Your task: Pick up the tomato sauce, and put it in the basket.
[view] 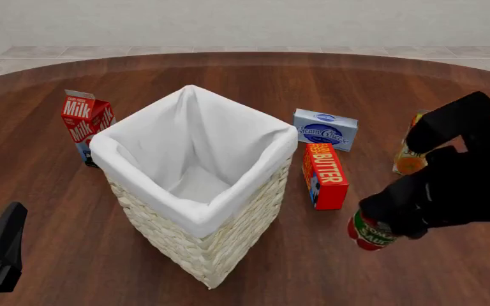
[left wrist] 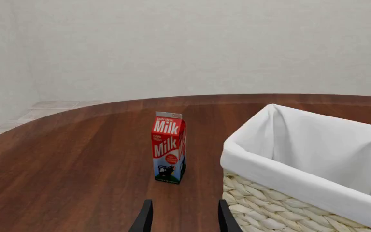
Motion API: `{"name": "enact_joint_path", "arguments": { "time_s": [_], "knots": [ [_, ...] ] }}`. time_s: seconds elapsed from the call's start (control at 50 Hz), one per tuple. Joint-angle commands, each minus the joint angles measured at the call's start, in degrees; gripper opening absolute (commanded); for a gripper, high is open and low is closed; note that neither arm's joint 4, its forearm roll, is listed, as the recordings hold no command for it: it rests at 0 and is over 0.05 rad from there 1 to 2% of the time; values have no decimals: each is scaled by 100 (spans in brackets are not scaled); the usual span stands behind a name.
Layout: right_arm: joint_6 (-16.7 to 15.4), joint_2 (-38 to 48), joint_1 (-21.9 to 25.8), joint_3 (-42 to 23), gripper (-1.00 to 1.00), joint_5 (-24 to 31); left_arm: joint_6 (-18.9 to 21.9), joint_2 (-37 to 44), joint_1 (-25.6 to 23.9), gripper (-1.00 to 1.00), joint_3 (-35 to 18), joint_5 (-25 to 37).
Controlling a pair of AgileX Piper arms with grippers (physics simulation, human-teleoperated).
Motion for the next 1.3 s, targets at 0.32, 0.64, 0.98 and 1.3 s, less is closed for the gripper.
{"name": "enact_joint_path", "arguments": {
  "time_s": [0.32,0.64,0.98,1.3],
  "knots": [
    [-265,-58,261,-1221,-100,583,0,0,0,100,0,-1],
    [-309,169,653,-2051,-100,494,2,0,0,100,0,0],
    [-317,656,973,-2650,-100,342,-1,0,0,100,0,0],
    [-253,1116,1232,-3131,-100,200,1,0,0,100,0,1]
  ]
}}
